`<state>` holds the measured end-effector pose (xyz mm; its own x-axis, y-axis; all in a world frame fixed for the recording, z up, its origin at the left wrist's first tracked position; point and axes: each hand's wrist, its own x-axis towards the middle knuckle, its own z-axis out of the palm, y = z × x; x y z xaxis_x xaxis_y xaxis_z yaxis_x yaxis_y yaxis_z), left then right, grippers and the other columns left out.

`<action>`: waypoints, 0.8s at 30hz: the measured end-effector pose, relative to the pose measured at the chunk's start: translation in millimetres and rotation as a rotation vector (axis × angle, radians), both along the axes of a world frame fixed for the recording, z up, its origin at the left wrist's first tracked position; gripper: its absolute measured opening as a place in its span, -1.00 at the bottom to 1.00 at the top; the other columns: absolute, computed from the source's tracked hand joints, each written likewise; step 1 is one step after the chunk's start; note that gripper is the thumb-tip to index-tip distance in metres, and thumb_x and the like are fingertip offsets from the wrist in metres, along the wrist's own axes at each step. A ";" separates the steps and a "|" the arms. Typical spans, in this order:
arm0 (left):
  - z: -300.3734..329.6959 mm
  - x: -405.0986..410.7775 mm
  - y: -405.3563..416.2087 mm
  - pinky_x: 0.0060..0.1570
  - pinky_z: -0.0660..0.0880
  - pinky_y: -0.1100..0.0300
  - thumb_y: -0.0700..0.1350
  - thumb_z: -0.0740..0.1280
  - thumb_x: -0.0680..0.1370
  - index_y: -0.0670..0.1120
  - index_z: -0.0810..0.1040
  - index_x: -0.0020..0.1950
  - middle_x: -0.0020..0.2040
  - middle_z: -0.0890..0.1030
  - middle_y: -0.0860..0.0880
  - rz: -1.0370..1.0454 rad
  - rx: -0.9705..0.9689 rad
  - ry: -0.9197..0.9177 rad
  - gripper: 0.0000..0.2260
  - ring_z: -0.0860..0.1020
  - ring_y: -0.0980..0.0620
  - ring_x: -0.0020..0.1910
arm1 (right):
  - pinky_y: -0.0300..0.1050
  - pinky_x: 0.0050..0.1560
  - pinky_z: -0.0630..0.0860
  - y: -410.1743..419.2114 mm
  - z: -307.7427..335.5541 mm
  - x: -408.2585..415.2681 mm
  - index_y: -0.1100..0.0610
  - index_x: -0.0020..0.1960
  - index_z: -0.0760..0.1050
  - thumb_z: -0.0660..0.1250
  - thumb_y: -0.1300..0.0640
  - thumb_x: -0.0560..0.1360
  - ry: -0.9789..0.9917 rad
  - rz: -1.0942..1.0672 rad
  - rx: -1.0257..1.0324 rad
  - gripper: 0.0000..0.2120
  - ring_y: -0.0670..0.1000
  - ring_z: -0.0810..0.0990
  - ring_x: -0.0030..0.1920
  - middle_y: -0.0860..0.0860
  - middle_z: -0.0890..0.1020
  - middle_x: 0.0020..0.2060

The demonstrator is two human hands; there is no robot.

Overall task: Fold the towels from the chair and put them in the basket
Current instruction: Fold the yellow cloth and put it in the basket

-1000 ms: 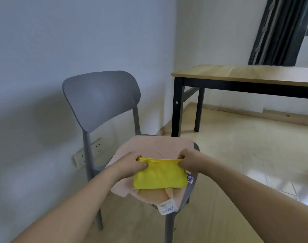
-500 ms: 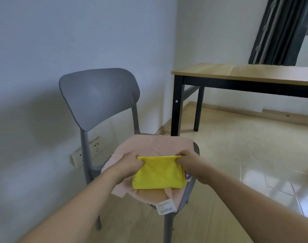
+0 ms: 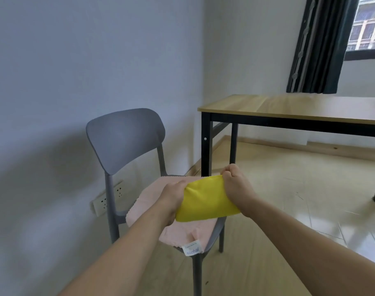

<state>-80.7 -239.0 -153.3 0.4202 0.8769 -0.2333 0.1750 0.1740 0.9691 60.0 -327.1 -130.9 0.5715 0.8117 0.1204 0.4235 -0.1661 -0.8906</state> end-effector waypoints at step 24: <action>291.4 186.0 63.8 -0.11 0.29 0.13 -0.01 0.05 0.66 -0.10 0.37 -0.01 -0.19 0.41 0.07 0.007 0.346 0.418 -0.79 0.41 0.00 -0.10 | -0.08 -0.12 0.45 64.1 276.2 178.4 0.21 0.23 0.35 0.04 -0.04 0.62 0.484 -0.255 -0.410 -0.63 0.08 0.39 -0.01 0.07 0.40 -0.01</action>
<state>105.3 -175.2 138.0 0.3476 0.9345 -0.0767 0.5578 -0.1404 0.8180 238.3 -263.0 145.3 0.6627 0.5700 -0.4858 -0.1040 -0.5724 -0.8134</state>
